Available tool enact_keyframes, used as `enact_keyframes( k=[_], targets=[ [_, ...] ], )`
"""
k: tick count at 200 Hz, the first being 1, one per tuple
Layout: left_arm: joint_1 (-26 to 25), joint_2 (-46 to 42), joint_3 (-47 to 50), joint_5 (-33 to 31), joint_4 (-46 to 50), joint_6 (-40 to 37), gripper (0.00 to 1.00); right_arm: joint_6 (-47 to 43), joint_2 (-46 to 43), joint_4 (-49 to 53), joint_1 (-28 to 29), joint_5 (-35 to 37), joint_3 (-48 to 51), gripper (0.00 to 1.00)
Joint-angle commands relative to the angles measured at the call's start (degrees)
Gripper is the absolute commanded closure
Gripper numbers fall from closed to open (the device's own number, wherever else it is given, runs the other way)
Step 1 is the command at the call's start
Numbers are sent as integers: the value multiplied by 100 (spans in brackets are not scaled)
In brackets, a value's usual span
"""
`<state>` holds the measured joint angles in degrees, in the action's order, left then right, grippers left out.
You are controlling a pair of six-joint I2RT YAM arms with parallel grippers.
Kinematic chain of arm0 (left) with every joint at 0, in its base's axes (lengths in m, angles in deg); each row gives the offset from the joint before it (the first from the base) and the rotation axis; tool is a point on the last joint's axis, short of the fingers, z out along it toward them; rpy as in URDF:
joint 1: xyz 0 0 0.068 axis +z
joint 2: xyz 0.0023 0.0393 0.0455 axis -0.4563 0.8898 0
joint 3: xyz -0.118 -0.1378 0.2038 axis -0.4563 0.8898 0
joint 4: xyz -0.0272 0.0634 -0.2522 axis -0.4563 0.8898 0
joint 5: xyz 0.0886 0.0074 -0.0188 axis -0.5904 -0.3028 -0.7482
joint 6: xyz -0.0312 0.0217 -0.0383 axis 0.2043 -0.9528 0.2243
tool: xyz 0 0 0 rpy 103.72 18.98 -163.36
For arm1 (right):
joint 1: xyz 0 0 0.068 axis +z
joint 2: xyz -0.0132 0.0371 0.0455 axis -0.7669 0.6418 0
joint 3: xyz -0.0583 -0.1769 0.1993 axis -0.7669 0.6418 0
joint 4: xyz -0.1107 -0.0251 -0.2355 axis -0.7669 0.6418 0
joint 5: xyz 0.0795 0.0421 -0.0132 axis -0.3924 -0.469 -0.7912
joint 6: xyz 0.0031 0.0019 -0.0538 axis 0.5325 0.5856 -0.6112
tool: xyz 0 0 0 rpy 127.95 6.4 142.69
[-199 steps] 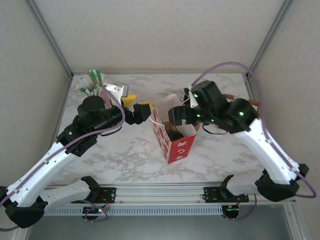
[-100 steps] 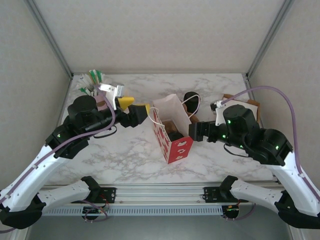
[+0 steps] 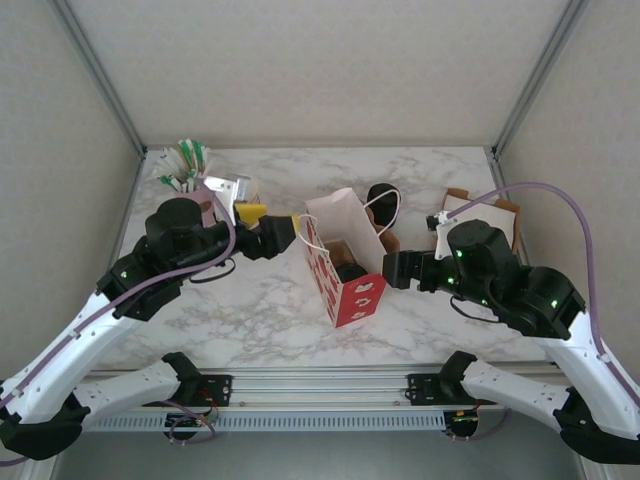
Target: Pack the takeout coffee
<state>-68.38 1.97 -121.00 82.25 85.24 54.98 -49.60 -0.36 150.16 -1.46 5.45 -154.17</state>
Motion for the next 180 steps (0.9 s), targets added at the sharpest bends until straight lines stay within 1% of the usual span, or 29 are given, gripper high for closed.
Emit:
enact_keyframes(
  k=[1,34,56,77,102,142,180],
  targets=[
    [-52,-341,208,-338,177,190,0,344,-309,303,-13,199,250,7],
    [-56,-531,503,-487,325,367,0,814,-780,612,-11,314,660,9],
    [-59,-743,759,-770,493,554,0,1276,-1061,901,-18,453,986,13],
    [-56,-987,1048,-1049,713,757,2,1734,-1273,1043,-11,401,1383,19],
    [-54,-1074,1331,-1161,877,918,3,2016,-1401,1100,-11,303,1832,22],
    [-51,-832,1965,-1070,621,1275,3,2214,-1439,353,-11,-27,2650,25],
    [-15,-629,2629,-902,-11,1629,3,2297,-1412,-443,-11,-155,3350,28]
  ],
)
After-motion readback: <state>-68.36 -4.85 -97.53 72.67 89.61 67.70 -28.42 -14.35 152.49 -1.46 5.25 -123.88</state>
